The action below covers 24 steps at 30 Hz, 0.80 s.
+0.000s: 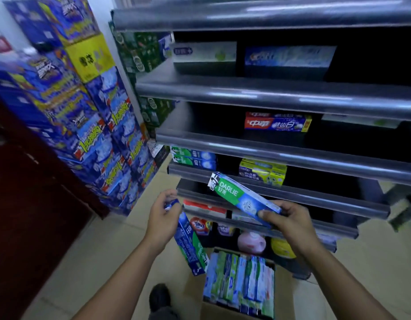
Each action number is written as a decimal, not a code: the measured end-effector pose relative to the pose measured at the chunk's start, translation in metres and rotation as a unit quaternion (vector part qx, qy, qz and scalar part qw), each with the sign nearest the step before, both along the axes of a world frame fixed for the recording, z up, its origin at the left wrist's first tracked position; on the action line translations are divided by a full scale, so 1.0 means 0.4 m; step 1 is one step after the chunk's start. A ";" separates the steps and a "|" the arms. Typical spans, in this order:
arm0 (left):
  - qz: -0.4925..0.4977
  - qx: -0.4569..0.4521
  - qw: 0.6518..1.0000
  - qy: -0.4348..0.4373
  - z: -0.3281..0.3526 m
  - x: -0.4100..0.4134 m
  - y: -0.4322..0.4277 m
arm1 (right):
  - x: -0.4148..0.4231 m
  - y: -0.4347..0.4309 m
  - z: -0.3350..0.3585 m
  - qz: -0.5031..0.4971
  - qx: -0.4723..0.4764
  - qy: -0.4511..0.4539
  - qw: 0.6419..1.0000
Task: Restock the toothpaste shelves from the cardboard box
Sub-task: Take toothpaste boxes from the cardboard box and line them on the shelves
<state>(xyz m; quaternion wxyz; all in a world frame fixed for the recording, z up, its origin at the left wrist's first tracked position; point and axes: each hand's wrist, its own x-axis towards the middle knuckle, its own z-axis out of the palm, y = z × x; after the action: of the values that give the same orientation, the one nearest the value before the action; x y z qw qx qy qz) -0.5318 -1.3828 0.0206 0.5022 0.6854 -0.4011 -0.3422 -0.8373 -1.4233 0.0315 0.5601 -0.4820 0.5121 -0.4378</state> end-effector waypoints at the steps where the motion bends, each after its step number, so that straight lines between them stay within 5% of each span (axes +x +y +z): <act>1: -0.019 0.008 1.000 -0.008 0.014 0.017 -0.016 | 0.024 -0.009 0.013 0.002 -0.005 -0.003 1.000; 9: -0.158 0.028 0.987 0.006 0.058 0.188 -0.156 | 0.227 -0.091 0.034 0.000 -0.004 -0.032 0.999; 15: -0.130 0.054 0.989 0.042 0.011 0.323 -0.260 | 0.405 -0.178 -0.013 -0.119 0.003 -0.006 0.993; 24: -0.124 0.074 0.985 0.098 -0.075 0.423 -0.441 | 0.538 -0.364 -0.125 -0.189 -0.052 0.181 0.964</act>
<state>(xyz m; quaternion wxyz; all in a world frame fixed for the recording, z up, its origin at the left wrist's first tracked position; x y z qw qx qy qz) -0.3627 -1.5591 -0.0093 0.4404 0.6287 -0.4052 -0.4966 -0.6220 -1.5688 -0.0183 0.3399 -0.4762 0.6629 -0.4672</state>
